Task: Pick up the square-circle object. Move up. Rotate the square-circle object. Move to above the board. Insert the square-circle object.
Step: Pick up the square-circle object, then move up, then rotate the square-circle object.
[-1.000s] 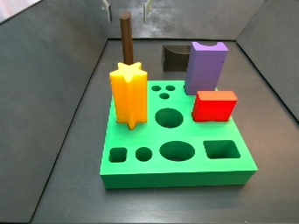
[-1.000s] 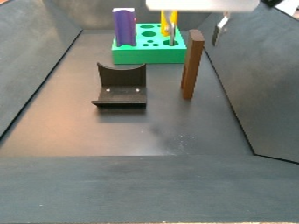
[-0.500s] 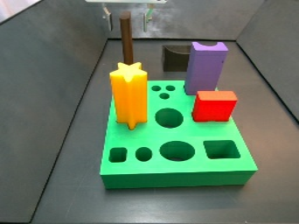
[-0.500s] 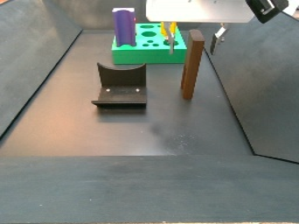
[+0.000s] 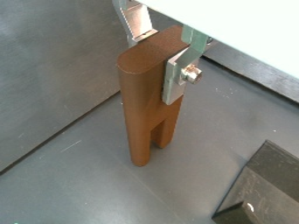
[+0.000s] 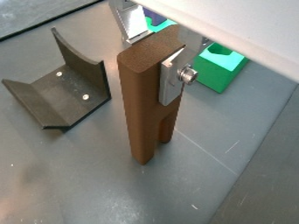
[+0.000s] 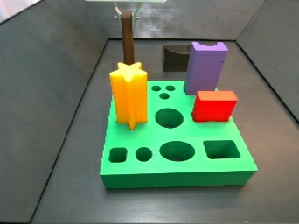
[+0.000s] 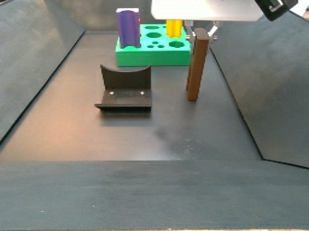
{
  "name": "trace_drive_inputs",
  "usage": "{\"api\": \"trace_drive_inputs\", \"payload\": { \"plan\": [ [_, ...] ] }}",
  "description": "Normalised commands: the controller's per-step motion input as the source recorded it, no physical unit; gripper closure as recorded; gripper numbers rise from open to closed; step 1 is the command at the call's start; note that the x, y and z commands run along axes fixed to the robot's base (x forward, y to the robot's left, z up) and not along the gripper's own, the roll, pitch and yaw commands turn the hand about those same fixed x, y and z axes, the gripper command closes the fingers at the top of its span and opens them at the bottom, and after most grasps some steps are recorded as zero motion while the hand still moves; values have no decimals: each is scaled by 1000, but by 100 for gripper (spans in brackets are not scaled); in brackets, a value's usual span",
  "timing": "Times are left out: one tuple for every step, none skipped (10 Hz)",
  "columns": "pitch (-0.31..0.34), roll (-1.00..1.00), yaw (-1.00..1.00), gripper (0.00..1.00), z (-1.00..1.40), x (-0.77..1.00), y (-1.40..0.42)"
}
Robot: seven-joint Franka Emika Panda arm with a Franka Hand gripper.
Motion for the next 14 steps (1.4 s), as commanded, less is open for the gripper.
{"api": "trace_drive_inputs", "payload": {
  "plan": [
    [0, 0, 0, 100, 0, 0, 0],
    [0, 0, 0, 100, 0, 0, 0],
    [0, 0, 0, 100, 0, 0, 0],
    [0, 0, 0, 100, 0, 0, 0],
    [0, 0, 0, 100, 0, 0, 0],
    [0, 0, 0, 100, 0, 0, 0],
    [0, 0, 0, 100, 833, 0, 0],
    [-25, 2, -7, 100, 806, 9, -13],
    [-19, 3, -7, 100, 698, -1, -13],
    [7, 3, -7, 100, 503, -3, -10],
    [28, 3, -6, 100, 337, -1, -5],
    [40, 4, -6, 100, 226, 5, -3],
    [0, 0, 0, 100, 901, 243, 44],
    [43, -3, 1, 100, 787, 201, 42]
  ]
}}
